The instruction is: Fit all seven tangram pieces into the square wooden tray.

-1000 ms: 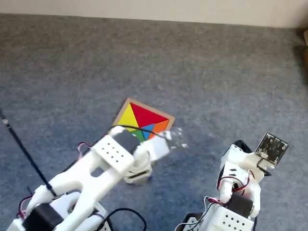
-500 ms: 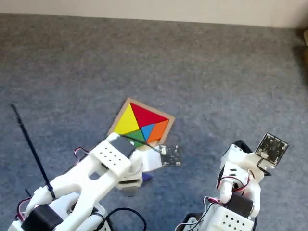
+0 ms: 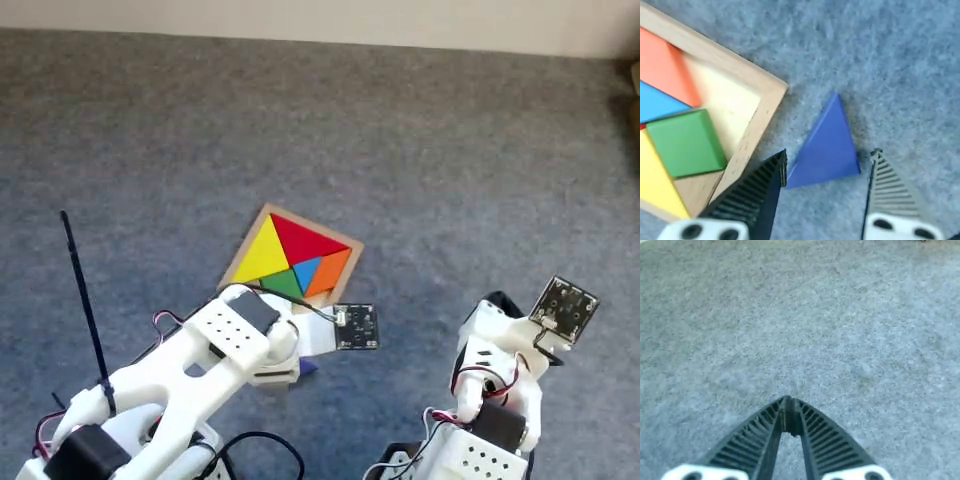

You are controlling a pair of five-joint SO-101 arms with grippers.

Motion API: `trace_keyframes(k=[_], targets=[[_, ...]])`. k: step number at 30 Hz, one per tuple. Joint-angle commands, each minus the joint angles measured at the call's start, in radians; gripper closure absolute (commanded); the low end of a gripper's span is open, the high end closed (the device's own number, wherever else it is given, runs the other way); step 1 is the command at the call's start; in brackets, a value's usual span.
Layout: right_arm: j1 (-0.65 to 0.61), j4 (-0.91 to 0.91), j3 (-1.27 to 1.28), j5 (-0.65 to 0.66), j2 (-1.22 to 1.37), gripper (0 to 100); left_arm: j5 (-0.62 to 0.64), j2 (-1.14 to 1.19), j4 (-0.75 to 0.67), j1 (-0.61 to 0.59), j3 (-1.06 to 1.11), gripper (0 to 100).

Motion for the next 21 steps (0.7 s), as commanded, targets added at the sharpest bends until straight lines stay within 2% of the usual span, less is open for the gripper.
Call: trace_keyframes(k=[1,9,21], targets=[[0.002,-0.028,0.125,0.009,-0.016,99.0,-0.012,0.036,-0.014,0.018,-0.015,74],[0.002,-0.028,0.125,0.009,-0.016,99.0,-0.012,0.214,0.043,0.016,-0.153,74],[0.004,-0.028,0.125,0.009,-0.016,99.0,-0.008,0.22,0.043,0.018,-0.156,83]])
